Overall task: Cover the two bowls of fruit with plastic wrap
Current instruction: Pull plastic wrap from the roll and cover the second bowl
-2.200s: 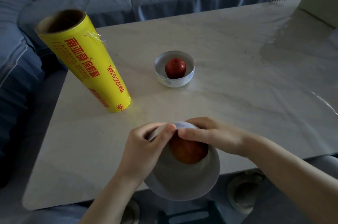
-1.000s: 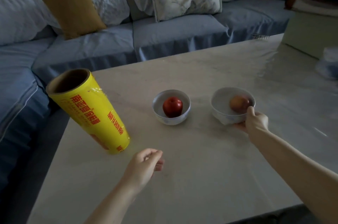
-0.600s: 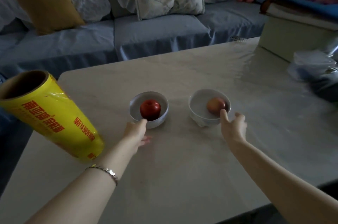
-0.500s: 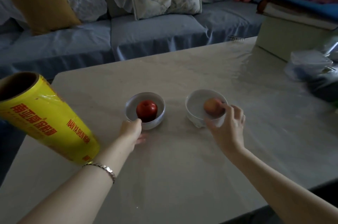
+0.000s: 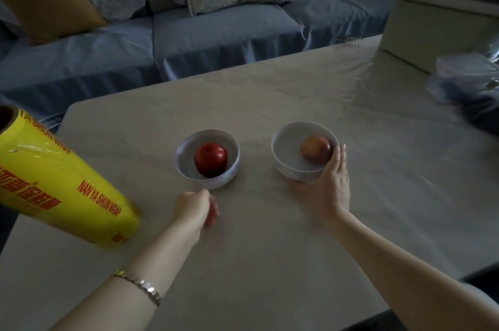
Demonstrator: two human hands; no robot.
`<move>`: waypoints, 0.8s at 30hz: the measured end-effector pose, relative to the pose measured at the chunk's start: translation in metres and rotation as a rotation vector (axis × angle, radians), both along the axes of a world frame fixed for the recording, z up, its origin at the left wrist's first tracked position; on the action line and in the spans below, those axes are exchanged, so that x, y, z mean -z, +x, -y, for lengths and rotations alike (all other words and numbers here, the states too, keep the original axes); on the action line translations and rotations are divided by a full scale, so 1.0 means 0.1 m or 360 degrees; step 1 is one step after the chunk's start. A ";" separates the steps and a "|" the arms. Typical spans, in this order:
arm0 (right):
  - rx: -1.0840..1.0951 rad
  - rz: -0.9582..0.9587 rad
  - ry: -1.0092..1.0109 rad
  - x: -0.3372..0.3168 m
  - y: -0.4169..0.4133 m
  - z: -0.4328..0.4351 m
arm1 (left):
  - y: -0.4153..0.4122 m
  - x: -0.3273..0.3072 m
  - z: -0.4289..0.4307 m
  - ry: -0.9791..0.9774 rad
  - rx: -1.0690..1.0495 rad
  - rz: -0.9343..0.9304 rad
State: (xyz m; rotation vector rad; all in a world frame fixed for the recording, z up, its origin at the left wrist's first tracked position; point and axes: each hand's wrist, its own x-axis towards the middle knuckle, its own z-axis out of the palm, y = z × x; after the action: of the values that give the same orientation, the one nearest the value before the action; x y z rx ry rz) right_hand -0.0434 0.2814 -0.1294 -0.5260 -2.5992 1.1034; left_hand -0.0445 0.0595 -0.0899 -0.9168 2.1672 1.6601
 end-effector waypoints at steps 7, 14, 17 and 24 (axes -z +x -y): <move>-0.0039 -0.0016 0.0045 0.08 -0.02 -0.09 | -0.17 0.05 -0.70 -0.0754 0.1173 -0.0546; -0.0145 -0.0076 -0.0096 0.16 0.00 -0.22 | -0.55 0.40 -1.01 -0.0753 0.1316 -0.0697; -0.0145 -0.0086 -0.0129 0.17 0.01 -0.27 | -0.54 0.46 -1.05 -0.0667 0.1156 -0.0840; -0.0156 -0.0150 -0.0031 0.21 0.07 -0.30 | -0.65 0.42 -1.00 -0.0386 0.0996 -0.0825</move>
State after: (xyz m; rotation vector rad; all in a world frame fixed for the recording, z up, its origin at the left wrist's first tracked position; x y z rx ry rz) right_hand -0.0362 0.3115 -0.1509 -0.3454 -2.5588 1.1560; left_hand -0.1100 0.1591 -0.1320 0.2020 2.6393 1.4246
